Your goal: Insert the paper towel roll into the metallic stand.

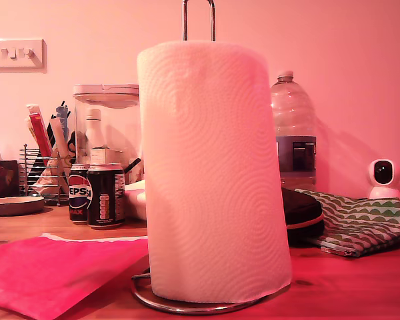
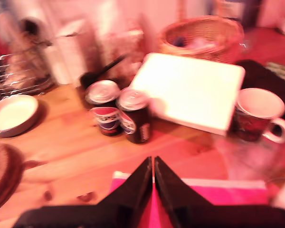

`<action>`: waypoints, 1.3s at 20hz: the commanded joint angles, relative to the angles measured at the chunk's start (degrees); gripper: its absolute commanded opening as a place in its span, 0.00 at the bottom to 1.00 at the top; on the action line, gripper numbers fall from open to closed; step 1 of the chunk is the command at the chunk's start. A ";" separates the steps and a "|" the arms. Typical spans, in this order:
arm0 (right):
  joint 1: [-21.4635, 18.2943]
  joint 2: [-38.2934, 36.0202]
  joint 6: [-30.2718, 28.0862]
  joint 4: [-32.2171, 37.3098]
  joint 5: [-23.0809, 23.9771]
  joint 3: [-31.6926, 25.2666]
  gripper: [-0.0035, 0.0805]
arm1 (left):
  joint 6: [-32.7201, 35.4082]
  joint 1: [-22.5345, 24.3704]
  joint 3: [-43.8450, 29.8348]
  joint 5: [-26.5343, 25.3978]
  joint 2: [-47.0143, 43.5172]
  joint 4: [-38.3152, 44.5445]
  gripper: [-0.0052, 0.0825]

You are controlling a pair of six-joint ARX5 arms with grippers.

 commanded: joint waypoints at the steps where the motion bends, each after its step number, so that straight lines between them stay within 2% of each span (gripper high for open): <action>1: -0.17 0.57 0.22 -0.04 1.75 -0.52 0.03 | -0.63 1.09 -2.71 0.61 -2.84 1.81 0.04; 4: -0.15 0.57 0.17 -1.07 2.54 -0.52 0.03 | -1.68 2.19 -6.95 0.79 -8.04 2.38 0.04; 8: 0.26 0.50 -1.05 0.04 -1.97 -0.52 0.03 | -4.81 1.97 -11.32 2.14 -16.70 2.34 0.04; 12: 1.07 0.42 -4.70 3.58 -4.74 -0.52 0.03 | -6.05 1.92 -11.65 2.19 -23.58 -1.77 0.04; 16: 1.09 0.42 -6.03 3.93 -4.81 -0.52 0.03 | -5.62 1.95 -11.65 2.19 -27.23 -5.40 0.04; 20: 1.07 0.44 -5.97 -0.92 -4.37 -0.52 0.03 | -5.70 1.95 -11.65 1.95 -27.12 -12.35 0.04; 26: 1.07 0.44 -5.97 -12.26 -4.37 -0.52 0.03 | -5.68 1.95 -11.65 1.99 -27.10 -12.28 0.04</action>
